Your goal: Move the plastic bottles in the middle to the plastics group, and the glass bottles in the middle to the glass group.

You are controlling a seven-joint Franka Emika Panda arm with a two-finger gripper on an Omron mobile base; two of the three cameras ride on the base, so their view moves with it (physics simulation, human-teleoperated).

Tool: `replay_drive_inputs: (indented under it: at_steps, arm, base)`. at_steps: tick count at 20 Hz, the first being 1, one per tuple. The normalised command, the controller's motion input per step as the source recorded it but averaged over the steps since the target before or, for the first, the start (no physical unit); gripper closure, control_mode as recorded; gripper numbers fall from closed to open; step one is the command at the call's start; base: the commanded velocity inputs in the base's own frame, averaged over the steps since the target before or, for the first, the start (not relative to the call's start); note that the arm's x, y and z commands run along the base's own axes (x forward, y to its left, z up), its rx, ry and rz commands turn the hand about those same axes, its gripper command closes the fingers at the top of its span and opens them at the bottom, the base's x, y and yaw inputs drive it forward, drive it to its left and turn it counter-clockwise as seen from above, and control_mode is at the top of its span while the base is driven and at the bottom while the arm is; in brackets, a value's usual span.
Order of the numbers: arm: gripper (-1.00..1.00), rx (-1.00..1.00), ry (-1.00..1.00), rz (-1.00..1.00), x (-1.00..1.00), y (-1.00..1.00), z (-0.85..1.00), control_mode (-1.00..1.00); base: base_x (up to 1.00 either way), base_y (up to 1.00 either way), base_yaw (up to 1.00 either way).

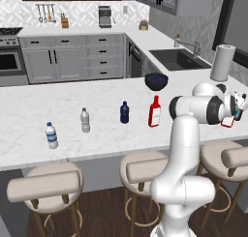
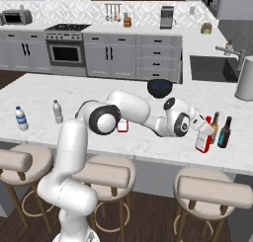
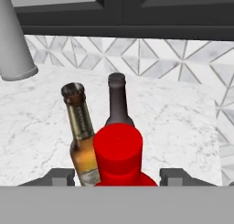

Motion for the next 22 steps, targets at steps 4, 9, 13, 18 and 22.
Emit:
replay_drive_inputs:
  at_steps: [4,9,13,18,22]
  arm:
    - [-1.00,0.00,0.00,0.00,-0.01,0.11,0.00,-1.00]
    - [-1.00,0.00,0.00,0.00,-0.01,0.11,0.00,-1.00]
    - [-1.00,0.00,0.00,0.00,-0.08,0.05,0.00,-1.00]
    - [-1.00,-0.01,0.00,0.00,-0.27,0.03,0.09,-1.00]
    - [-1.00,-0.02,0.01,0.00,-0.36,0.17,0.23,-1.00]
  base:
    - [0.00,0.00,0.00]
    - [0.00,0.00,0.00]
    - [0.00,0.00,0.00]
    - [0.00,0.00,0.00]
    - [0.00,0.00,0.00]
